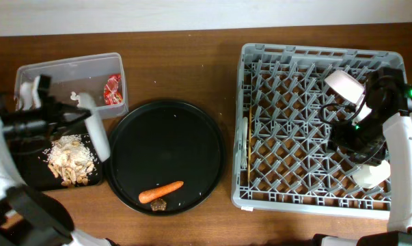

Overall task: Sort waste into correct bins and load items into the dishwasher rack
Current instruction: 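Carry the white plate with the left gripper and stand it in the rack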

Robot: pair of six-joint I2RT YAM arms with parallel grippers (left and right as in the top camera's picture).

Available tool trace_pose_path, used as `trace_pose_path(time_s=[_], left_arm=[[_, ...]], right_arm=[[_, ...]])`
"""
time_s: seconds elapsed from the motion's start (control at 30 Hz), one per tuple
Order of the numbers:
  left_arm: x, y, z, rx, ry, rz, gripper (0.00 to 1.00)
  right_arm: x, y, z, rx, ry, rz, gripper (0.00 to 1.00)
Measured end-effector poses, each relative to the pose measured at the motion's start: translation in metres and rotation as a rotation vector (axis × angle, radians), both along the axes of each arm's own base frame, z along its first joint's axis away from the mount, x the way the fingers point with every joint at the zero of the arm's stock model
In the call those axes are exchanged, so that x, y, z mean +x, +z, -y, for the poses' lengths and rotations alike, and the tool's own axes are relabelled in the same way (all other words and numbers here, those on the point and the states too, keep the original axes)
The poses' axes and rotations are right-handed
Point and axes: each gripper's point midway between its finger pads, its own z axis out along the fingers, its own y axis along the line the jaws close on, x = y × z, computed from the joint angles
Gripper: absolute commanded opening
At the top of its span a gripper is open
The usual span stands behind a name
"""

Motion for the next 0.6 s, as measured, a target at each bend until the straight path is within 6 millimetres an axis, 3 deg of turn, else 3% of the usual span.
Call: trace_pose_path(time_s=[0.07, 0.1, 0.17, 0.2, 0.23, 0.33, 0.37, 0.43, 0.47, 0.57, 0.6], left_arm=[[0.009, 0.032, 0.06, 0.046, -0.158, 0.204, 0.0], [0.023, 0.039, 0.088, 0.071, -0.222, 0.286, 0.0], [0.046, 0.04, 0.158, 0.122, -0.327, 0.368, 0.0], [0.055, 0.046, 0.203, 0.146, -0.365, 0.433, 0.0], [0.054, 0.05, 0.244, 0.152, -0.395, 0.46, 0.0], [0.062, 0.073, 0.342, 0.087, -0.433, 0.664, 0.0], [0.064, 0.061, 0.385, 0.03, -0.461, 0.68, 0.0], [0.076, 0.055, 0.425, -0.077, -0.465, 0.751, 0.0], [0.079, 0.039, 0.444, -0.133, -0.486, 0.745, 0.0], [0.083, -0.018, 0.465, -0.168, -0.515, 0.596, 0.0], [0.085, -0.022, 0.464, -0.166, -0.506, 0.581, 0.0]], right_arm=[[-0.008, 0.0, 0.004, -0.023, -0.004, -0.034, 0.67], [-0.011, 0.0, 0.008, -0.045, -0.017, -0.046, 0.67], [-0.013, 0.0, 0.017, -0.062, -0.056, -0.054, 0.67], [-0.014, 0.0, 0.02, -0.067, -0.068, -0.053, 0.67], [-0.014, 0.0, 0.021, -0.069, -0.069, -0.054, 0.67], [-0.015, 0.0, 0.021, -0.069, -0.07, -0.056, 0.67], [-0.014, 0.0, 0.021, -0.069, -0.069, -0.055, 0.67], [-0.015, -0.001, 0.021, -0.069, -0.07, -0.058, 0.67], [-0.014, -0.001, 0.021, -0.069, -0.07, -0.055, 0.67], [-0.014, -0.001, 0.021, -0.069, -0.07, -0.053, 0.67], [-0.013, -0.001, 0.021, -0.07, -0.07, -0.051, 0.67]])
